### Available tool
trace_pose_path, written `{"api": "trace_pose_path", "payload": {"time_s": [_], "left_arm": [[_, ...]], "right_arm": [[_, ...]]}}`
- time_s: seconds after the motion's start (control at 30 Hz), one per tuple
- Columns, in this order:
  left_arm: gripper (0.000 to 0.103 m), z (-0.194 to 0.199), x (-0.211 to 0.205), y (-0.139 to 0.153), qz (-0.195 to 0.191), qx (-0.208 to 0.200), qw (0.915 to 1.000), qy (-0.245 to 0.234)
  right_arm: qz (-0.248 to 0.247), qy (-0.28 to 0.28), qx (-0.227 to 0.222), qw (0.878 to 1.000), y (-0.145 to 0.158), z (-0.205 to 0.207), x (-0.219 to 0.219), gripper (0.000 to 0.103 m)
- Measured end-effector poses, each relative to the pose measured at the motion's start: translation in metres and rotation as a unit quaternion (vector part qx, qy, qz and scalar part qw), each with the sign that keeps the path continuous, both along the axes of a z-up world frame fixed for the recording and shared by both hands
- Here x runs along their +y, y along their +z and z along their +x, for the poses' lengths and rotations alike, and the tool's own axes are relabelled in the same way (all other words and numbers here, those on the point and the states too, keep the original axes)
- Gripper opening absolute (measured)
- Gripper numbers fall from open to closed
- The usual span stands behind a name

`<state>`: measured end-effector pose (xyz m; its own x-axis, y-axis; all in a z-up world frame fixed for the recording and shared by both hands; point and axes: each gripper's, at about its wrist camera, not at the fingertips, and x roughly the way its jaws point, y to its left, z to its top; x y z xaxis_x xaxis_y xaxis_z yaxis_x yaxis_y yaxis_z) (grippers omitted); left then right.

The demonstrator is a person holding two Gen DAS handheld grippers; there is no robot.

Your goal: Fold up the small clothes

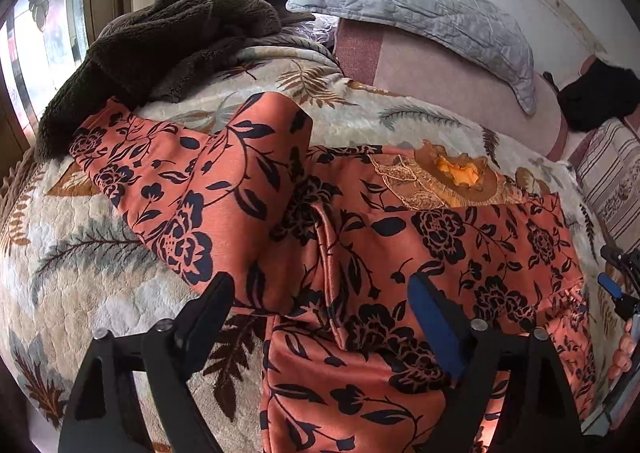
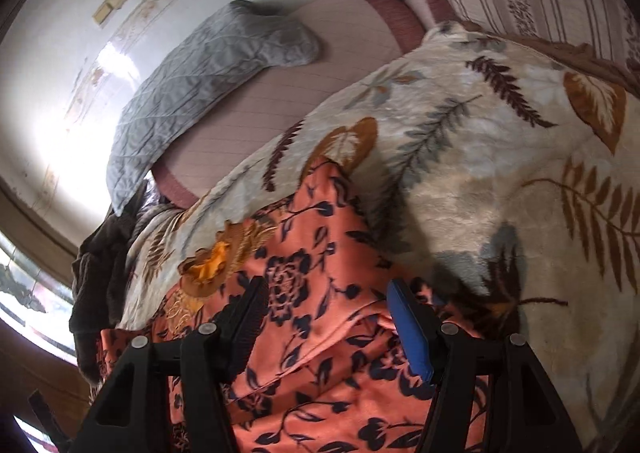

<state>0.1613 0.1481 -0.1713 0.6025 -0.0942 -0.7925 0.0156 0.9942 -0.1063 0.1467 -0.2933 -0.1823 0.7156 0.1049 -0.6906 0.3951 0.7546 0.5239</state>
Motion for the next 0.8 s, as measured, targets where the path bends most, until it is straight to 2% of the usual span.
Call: {"api": "trace_pose_path", "payload": {"time_s": [0.1, 0.23, 0.3, 0.37, 0.4, 0.43, 0.5, 0.57, 0.63, 0.73, 0.8], "left_arm": [[0.085, 0.012, -0.007, -0.013, 0.05, 0.003, 0.9987, 0.011], [0.078, 0.026, -0.013, -0.027, 0.079, 0.011, 0.9966, 0.021], [0.075, 0.031, -0.015, -0.034, 0.094, 0.02, 0.995, 0.029], [0.073, 0.034, -0.018, -0.04, 0.116, 0.024, 0.9923, 0.034], [0.073, 0.036, -0.02, -0.043, 0.131, 0.027, 0.9904, 0.036], [0.073, 0.037, -0.021, -0.045, 0.138, 0.029, 0.9893, 0.038], [0.073, 0.036, -0.021, -0.044, 0.138, 0.029, 0.9893, 0.04], [0.073, 0.034, -0.022, -0.039, 0.134, 0.026, 0.9899, 0.039], [0.073, 0.031, -0.017, -0.029, 0.104, 0.016, 0.9939, 0.034], [0.075, 0.019, 0.0, -0.006, 0.06, -0.018, 0.9972, 0.04], [0.081, 0.009, 0.02, 0.011, 0.051, -0.057, 0.9951, 0.063]], "right_arm": [[0.006, -0.007, 0.017, 1.0, -0.02, 0.014, -0.015, 0.065], [0.025, 0.02, 0.042, 0.999, -0.042, 0.042, -0.014, 0.065], [0.019, 0.03, 0.052, 0.998, -0.052, 0.054, -0.011, 0.065], [0.002, 0.048, 0.064, 0.997, -0.059, 0.064, -0.006, 0.056], [-0.024, 0.053, 0.066, 0.996, -0.057, 0.065, -0.003, 0.033], [-0.04, 0.059, 0.068, 0.995, -0.055, 0.066, -0.002, 0.021], [-0.038, 0.046, 0.063, 0.996, -0.052, 0.061, -0.007, 0.017], [-0.052, 0.027, 0.065, 0.996, -0.048, 0.056, -0.012, 0.016], [-0.042, 0.027, 0.047, 0.998, -0.04, 0.048, -0.014, 0.018], [-0.036, 0.028, 0.012, 0.999, -0.016, 0.03, -0.013, 0.018], [-0.052, 0.019, -0.009, 0.998, 0.0, 0.016, -0.007, 0.018]]}}
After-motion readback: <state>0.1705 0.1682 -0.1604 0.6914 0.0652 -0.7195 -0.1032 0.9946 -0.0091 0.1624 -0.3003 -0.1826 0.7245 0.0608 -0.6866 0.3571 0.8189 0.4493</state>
